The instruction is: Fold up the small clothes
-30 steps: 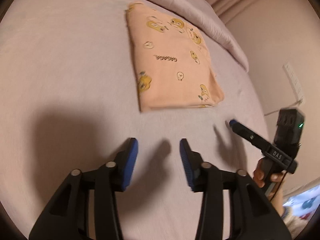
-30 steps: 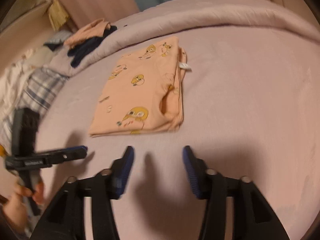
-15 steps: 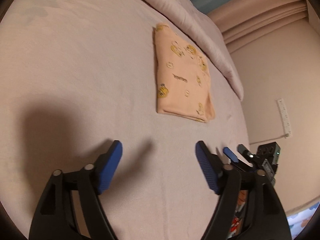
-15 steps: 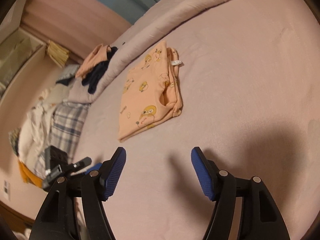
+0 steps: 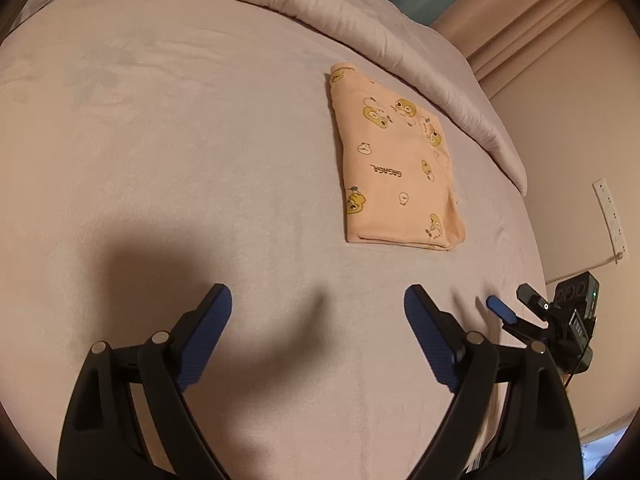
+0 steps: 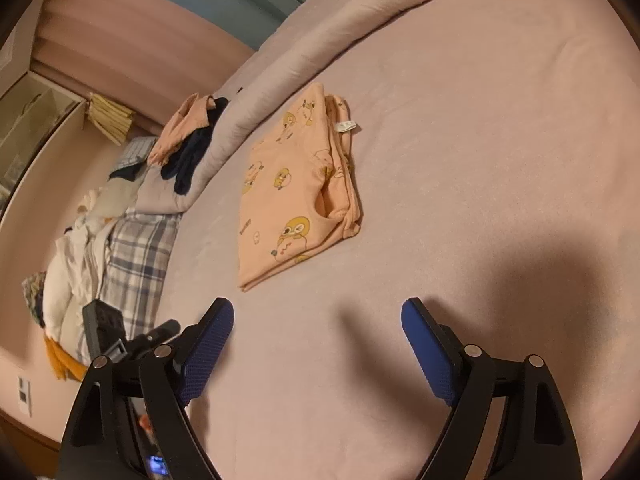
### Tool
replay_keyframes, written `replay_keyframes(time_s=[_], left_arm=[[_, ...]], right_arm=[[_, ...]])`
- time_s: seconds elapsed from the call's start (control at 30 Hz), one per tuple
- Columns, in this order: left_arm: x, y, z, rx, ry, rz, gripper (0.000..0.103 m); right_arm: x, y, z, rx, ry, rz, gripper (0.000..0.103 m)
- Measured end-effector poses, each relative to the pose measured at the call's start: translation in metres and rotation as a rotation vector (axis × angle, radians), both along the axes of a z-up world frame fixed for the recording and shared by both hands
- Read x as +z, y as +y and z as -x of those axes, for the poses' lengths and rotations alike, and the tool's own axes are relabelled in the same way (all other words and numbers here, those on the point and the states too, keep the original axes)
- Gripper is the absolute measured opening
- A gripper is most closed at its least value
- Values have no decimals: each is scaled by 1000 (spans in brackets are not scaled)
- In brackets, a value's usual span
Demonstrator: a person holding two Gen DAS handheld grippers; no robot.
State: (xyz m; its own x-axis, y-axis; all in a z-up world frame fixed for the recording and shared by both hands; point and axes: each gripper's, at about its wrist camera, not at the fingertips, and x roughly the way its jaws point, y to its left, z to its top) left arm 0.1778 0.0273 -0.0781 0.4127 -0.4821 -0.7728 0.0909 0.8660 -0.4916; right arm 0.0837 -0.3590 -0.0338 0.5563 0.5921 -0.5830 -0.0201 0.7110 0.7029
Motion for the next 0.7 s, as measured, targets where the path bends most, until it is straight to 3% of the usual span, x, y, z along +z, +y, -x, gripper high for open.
replay_keyframes(time_s=[0.13, 0.37, 0.7], left_arm=[[4, -7, -1, -17, -19, -44, 94], [8, -17, -4, -46, -47, -87, 94], [7, -24, -12, -57, -46, -98, 94]], right_arm=[[0, -1, -2, 3, 3, 4, 86], [-1, -2, -5, 3, 5, 11, 86], [1, 0, -10, 6, 4, 19, 86]])
